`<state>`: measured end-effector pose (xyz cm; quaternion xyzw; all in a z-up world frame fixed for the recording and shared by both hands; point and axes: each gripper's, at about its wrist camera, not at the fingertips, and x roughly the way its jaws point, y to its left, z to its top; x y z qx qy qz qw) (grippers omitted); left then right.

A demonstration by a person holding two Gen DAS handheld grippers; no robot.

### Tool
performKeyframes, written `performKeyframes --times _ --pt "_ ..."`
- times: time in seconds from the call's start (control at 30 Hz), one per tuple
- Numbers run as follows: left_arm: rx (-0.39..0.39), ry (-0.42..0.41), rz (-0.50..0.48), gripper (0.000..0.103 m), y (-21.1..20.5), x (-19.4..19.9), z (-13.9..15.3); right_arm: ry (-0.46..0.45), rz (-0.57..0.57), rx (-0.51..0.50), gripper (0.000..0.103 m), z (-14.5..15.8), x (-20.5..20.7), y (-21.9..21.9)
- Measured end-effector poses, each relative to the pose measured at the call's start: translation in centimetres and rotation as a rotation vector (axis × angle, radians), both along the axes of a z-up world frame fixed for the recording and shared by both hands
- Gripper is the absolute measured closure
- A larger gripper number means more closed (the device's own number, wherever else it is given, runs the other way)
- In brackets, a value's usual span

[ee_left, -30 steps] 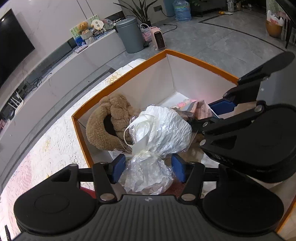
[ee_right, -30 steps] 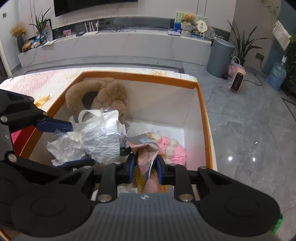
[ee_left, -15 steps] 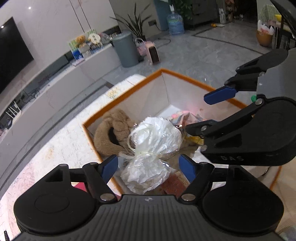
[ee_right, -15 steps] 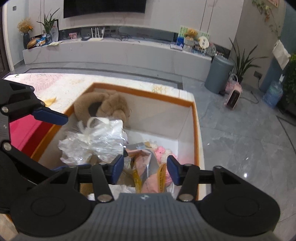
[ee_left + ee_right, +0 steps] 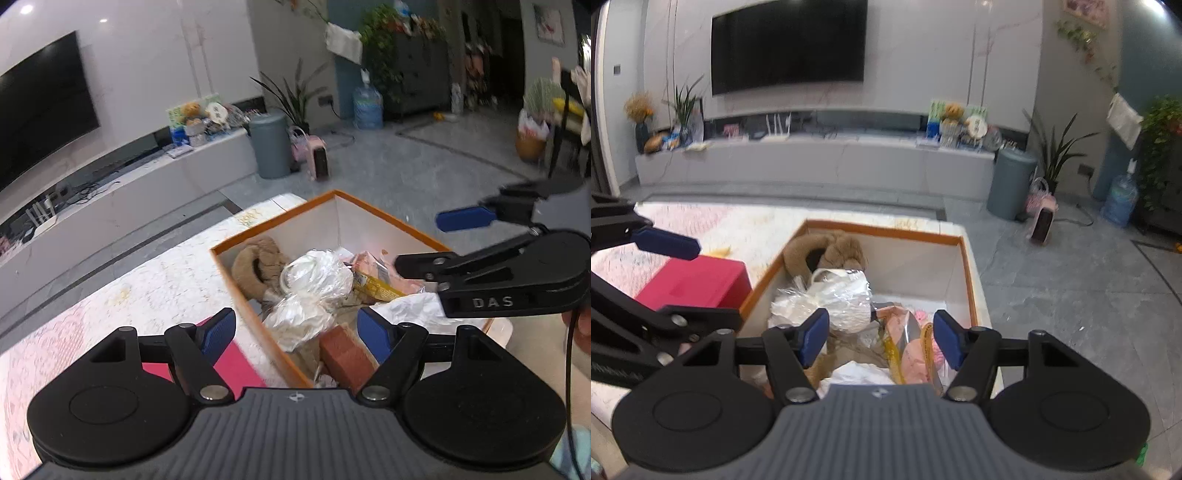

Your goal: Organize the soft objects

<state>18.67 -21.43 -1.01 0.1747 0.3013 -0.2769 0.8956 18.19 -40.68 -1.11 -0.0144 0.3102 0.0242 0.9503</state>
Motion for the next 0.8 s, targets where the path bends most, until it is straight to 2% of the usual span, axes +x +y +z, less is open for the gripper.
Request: performKeyframes --times 0.2,0.37,0.57,0.73,0.8 --pt "-0.098 -0.02 0.068 0.015 4.1 -2.8 0.5 -0.108 -0.043 0.033 0.04 0.5 -4.5 1.7" --pt "-0.133 -0.049 0.155 0.015 7.6 -4.8 0.5 -0.152 -0.081 0.117 0.039 0.1 -7.8 3.4" --pt "-0.169 -0.06 0.252 0.015 11.4 -6.6 0.4 -0.157 -0.111 0.253 0.038 -1.0 -10.4 6.0" --pt "-0.179 -0.068 0.324 0.015 14.6 -8.5 -0.2 -0.152 -0.096 0.296 0.038 -1.8 -11.8 9.2" --pt "-0.169 -0.07 0.347 0.015 15.7 -8.9 -0.4 -0.143 -0.087 0.323 0.033 -2.1 -12.1 10.5"
